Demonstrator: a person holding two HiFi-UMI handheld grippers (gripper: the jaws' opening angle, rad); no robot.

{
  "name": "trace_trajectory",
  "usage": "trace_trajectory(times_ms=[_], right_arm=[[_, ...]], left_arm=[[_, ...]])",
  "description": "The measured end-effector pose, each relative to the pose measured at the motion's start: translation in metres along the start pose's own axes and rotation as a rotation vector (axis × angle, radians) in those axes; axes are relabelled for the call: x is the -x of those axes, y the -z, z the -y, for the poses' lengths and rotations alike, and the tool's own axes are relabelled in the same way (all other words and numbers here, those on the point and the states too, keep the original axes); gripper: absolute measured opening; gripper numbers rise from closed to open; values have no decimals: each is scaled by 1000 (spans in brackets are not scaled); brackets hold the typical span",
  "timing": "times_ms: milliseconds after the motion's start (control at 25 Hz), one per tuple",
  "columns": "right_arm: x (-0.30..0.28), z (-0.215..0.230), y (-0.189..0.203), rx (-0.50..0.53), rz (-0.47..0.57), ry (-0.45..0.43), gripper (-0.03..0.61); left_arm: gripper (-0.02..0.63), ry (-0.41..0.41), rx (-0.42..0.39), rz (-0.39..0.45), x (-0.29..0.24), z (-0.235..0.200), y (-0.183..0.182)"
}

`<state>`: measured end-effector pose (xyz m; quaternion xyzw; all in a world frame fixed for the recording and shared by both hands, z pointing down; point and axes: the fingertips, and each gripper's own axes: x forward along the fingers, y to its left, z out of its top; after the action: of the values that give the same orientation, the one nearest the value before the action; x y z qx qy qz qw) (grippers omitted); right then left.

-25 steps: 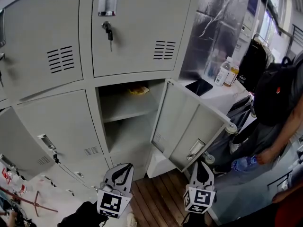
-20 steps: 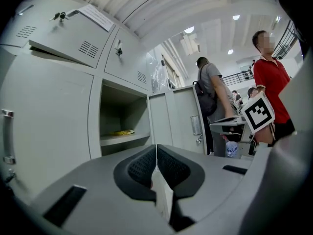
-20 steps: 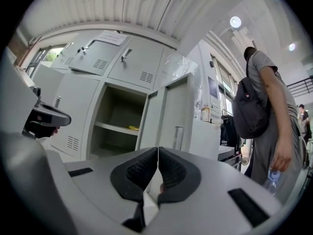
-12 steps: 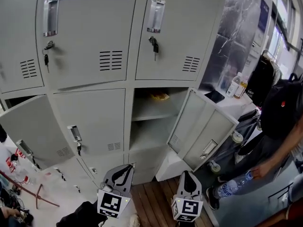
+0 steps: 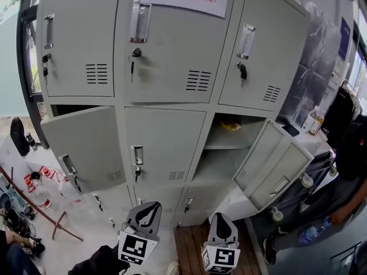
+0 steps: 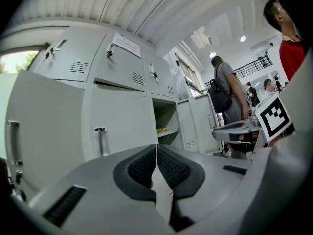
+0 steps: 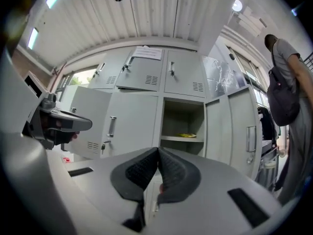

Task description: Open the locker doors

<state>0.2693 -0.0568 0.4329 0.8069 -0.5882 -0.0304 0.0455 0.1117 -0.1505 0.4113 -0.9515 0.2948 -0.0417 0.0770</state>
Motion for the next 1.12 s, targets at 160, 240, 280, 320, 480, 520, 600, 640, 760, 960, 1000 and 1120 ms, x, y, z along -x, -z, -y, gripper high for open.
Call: trace_trajectory(times_ms=[160,240,280,320,480,520,600,640,760,960,1000,1120], right_arm=[[2,-46,0,13,12,-69,17],[4,-67,0,17,17,-104,17],[5,-77,0,16,19,-118,17],[5,-86,0,15,19,-131,17],[10,-117,3,16,22,-177,17],[10,-123,3,19,23,-187,17],[9,-131,2,23,22,-200,17],[8,-134,2,24,21,-202,17],[6,-137,-1,30,19,-208,17],[-1,-139,1,32,14,-216,17],[-2,-139,1,33,12,-219,17],[-8,-141,2,33,11,-231,17]], left_arm=[[26,-58,-1,-12,36,-26,8],[26,-82,1,-16,53,-37,12],[26,-94,2,-17,61,-43,14],[26,-105,3,-20,68,-48,16],[26,-142,7,-34,91,-63,26],[26,-149,9,-36,95,-66,27],[26,-159,12,-37,100,-72,28],[26,-162,13,-35,101,-74,27],[26,-167,20,-32,102,-79,25],[26,-173,30,-40,97,-84,28],[26,-175,36,-36,96,-85,27],[26,-189,44,-26,92,-90,26]])
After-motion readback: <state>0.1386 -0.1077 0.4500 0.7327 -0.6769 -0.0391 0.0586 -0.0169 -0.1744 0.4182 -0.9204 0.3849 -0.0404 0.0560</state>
